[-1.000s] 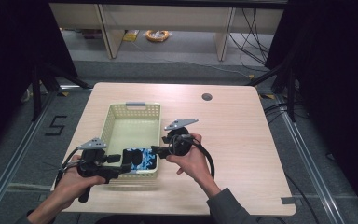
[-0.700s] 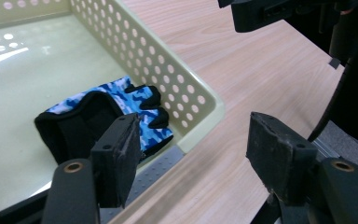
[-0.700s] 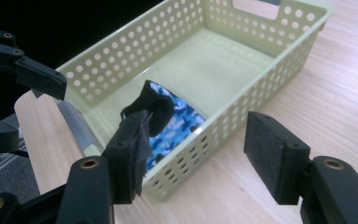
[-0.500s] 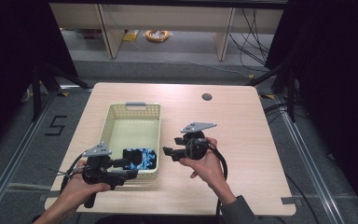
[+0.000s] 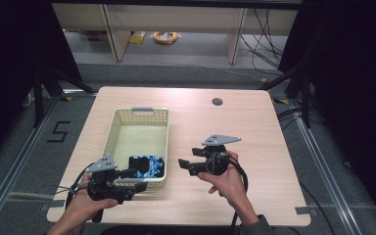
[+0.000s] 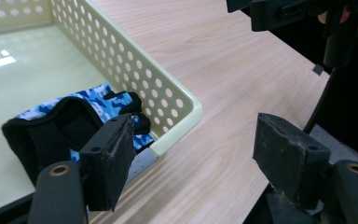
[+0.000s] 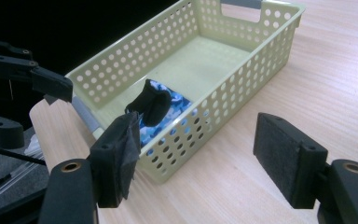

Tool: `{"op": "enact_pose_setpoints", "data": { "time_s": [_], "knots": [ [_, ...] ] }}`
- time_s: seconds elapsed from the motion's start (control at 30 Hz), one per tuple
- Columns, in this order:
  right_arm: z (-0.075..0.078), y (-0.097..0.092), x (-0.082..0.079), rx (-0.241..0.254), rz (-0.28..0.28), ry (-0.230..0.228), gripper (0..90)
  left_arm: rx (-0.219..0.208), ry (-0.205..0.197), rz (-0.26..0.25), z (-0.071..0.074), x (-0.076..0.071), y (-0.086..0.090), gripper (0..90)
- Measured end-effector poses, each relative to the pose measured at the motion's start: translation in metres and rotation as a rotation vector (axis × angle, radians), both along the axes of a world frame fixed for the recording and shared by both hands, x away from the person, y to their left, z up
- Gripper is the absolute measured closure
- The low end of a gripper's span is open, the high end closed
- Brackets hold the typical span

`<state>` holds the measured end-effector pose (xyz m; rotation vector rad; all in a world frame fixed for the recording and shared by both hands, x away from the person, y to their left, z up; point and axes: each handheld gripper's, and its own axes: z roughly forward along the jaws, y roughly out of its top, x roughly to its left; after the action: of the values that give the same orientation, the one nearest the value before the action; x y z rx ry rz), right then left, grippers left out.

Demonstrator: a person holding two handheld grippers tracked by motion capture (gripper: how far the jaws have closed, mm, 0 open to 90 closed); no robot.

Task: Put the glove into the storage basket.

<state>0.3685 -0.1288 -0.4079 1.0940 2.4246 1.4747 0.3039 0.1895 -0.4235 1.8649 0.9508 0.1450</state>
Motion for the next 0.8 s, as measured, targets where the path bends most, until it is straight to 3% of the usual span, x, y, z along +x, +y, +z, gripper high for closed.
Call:
{"op": "enact_pose_setpoints", "data": {
  "time_s": [0.17, 0.33, 0.47, 0.5, 0.57, 0.77, 0.8],
  "knots": [
    [-0.002, -0.004, -0.004, -0.012, -0.032, 0.007, 32.2, 0.002, -0.011, -0.016, 0.001, -0.006, -0.002, 28.7],
    [-0.006, -0.005, -0.006, -0.003, -0.019, 0.021, 31.8, 0.011, -0.011, -0.024, -0.002, -0.009, -0.004, 28.3],
    [-0.007, -0.007, -0.009, -0.01, -0.011, 0.0, 30.8, 0.025, -0.02, -0.036, -0.006, -0.013, -0.008, 27.7],
    [-0.006, -0.007, -0.014, -0.013, -0.03, 0.03, 30.7, 0.024, -0.021, -0.043, -0.008, -0.015, -0.01, 27.3],
    [-0.009, -0.008, -0.013, -0.014, -0.004, 0.01, 30.5, 0.032, -0.018, -0.052, -0.009, -0.017, -0.012, 26.9],
    [-0.013, -0.012, -0.017, -0.017, -0.017, 0.018, 30.0, 0.036, -0.018, -0.096, -0.018, -0.022, -0.02, 26.2],
    [-0.014, -0.015, -0.017, -0.028, -0.011, -0.005, 30.0, 0.036, -0.018, -0.096, -0.018, -0.022, -0.02, 26.2]
  ]
}}
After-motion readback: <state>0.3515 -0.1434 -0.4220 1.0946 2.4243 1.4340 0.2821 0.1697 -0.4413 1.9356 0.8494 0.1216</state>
